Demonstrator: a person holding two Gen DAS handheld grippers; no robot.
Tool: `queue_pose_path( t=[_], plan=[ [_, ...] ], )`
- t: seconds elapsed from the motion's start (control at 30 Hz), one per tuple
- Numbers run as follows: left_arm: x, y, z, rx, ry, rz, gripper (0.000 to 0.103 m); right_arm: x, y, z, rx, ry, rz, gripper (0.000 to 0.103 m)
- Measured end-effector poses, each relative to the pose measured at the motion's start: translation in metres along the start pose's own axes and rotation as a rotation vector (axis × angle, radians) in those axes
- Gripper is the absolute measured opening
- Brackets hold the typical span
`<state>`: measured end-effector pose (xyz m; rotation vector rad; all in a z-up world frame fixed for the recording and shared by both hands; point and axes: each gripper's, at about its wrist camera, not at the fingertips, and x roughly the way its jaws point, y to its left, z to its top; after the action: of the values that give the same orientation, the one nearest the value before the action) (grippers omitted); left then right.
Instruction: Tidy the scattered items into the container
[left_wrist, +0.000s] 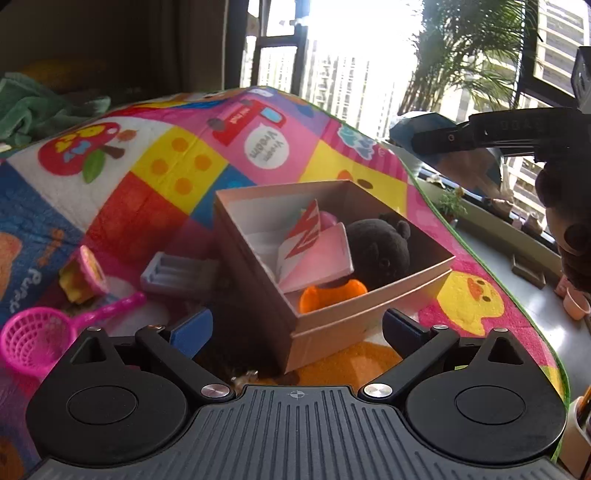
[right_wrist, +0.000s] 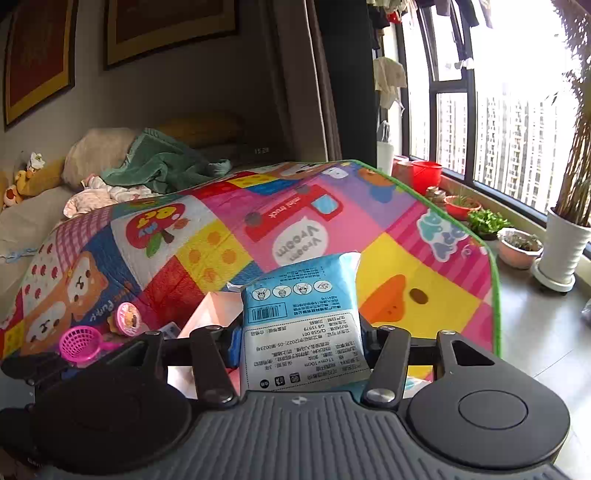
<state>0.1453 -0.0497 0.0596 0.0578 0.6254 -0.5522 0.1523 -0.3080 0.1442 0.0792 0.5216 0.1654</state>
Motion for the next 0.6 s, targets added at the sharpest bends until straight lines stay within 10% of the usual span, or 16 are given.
queue_pose_path(
  t=[0.2, 0.4, 0.6],
  plan=[
    [-0.033, 0.026, -0.028, -0.095, -0.023, 0.055, 0.103, 0.049, 0.051, 0.017, 0.034, 0.036, 0.143, 0.053],
    [-0.049, 0.048, -0.051, -0.132, -0.024, 0.136, 0.103, 0.089, 0.058, 0.004, 0.078, 0.13, 0.047, 0.074],
    [-0.056, 0.068, -0.063, -0.166, -0.072, 0.266, 0.103, 0.055, 0.063, -0.009, 0.0, 0.02, -0.08, 0.093]
  ],
)
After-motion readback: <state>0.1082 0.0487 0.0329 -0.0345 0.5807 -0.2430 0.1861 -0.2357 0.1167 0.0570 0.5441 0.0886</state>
